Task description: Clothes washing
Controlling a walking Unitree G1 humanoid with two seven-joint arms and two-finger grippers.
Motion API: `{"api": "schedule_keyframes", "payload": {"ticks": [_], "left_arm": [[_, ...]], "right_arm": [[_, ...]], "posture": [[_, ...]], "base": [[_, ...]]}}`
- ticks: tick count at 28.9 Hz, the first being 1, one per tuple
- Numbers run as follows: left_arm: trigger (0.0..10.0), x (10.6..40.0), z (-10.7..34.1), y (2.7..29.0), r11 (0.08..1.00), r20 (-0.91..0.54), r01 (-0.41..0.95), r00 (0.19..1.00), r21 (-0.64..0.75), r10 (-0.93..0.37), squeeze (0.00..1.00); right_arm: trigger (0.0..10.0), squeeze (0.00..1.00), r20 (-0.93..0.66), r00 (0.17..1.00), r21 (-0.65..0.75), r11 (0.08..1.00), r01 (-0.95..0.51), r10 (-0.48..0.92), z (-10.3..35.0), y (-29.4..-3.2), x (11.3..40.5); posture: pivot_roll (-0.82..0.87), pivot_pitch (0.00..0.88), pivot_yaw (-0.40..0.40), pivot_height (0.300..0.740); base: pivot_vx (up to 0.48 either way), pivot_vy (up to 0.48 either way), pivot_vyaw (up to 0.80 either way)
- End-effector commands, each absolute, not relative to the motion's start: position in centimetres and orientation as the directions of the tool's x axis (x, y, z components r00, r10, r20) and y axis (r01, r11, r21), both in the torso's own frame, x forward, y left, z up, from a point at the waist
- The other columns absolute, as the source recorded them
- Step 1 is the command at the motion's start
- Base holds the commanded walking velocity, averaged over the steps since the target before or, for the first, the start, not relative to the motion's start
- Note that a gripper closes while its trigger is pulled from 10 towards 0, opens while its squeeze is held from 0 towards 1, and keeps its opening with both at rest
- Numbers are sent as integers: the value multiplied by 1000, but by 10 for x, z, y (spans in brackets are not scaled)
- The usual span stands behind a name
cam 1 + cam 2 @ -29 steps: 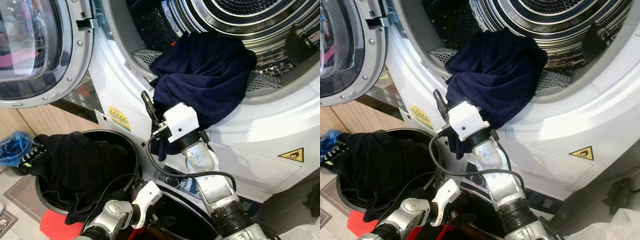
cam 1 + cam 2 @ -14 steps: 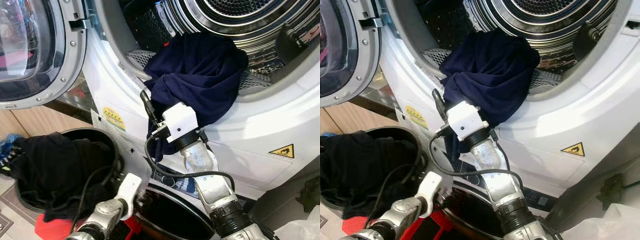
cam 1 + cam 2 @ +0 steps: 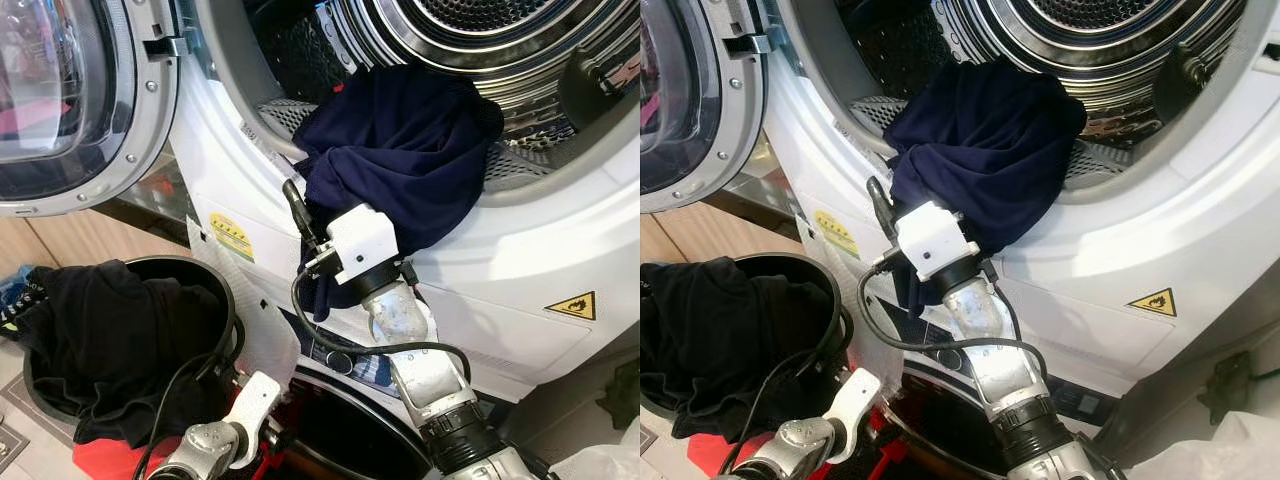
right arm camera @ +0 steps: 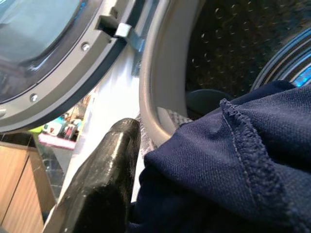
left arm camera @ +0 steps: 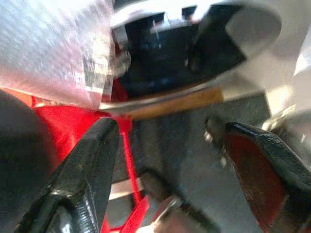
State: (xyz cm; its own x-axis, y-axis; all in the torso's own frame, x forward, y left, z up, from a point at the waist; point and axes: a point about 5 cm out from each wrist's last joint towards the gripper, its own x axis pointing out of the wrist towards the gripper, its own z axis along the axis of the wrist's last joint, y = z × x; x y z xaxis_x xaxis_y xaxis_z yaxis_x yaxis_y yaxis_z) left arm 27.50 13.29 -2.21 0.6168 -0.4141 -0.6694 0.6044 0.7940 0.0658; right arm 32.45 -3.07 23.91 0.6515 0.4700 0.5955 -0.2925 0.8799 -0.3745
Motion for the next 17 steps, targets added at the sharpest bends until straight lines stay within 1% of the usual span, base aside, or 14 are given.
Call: {"api": "schedule_keyframes", "payload": {"ticks": [1, 4, 8, 10, 11, 14, 15, 17], "left_arm": [[10000, 264, -31, 139, 801, -703, 597, 588, 43, -400, 0], [10000, 265, -31, 138, 803, -698, 595, 589, 35, -407, 0], [10000, 266, -30, 138, 811, -686, 584, 599, 22, -413, 0], [10000, 266, -30, 139, 813, -685, 581, 599, 17, -414, 0], [10000, 266, -30, 139, 813, -685, 581, 599, 17, -414, 0], [10000, 266, -29, 140, 811, -685, 584, 599, 20, -414, 0], [10000, 266, -29, 140, 812, -684, 583, 600, 21, -414, 0], [10000, 267, -28, 140, 820, -678, 573, 608, 14, -414, 0]], "right_arm": [[10000, 0, 680, 633, -282, 929, -239, 370, 261, -41, 328], [10000, 0, 728, 619, -219, 956, -198, 295, 275, -49, 330], [10000, 0, 820, 559, -43, 987, -153, 122, 309, -70, 332], [10000, 0, 834, 543, -23, 989, -145, 99, 318, -75, 333], [10000, 0, 834, 543, -23, 989, -145, 99, 318, -75, 333], [10000, 0, 857, 502, -59, 990, -131, 118, 338, -76, 338], [10000, 0, 858, 495, -77, 988, -131, 133, 345, -73, 341], [10000, 0, 859, 467, -143, 974, -175, 210, 361, -60, 345]], "posture": [[59, 112, 6, 740], [65, 105, 6, 740], [68, 97, 4, 740], [68, 95, 4, 740], [68, 95, 4, 740], [68, 88, 0, 740], [68, 88, 0, 740], [70, 88, -4, 740]], "base": [[0, 0, 0], [0, 0, 0], [0, 0, 0], [0, 0, 0], [0, 0, 0], [0, 0, 0], [0, 0, 0], [0, 0, 0]]}}
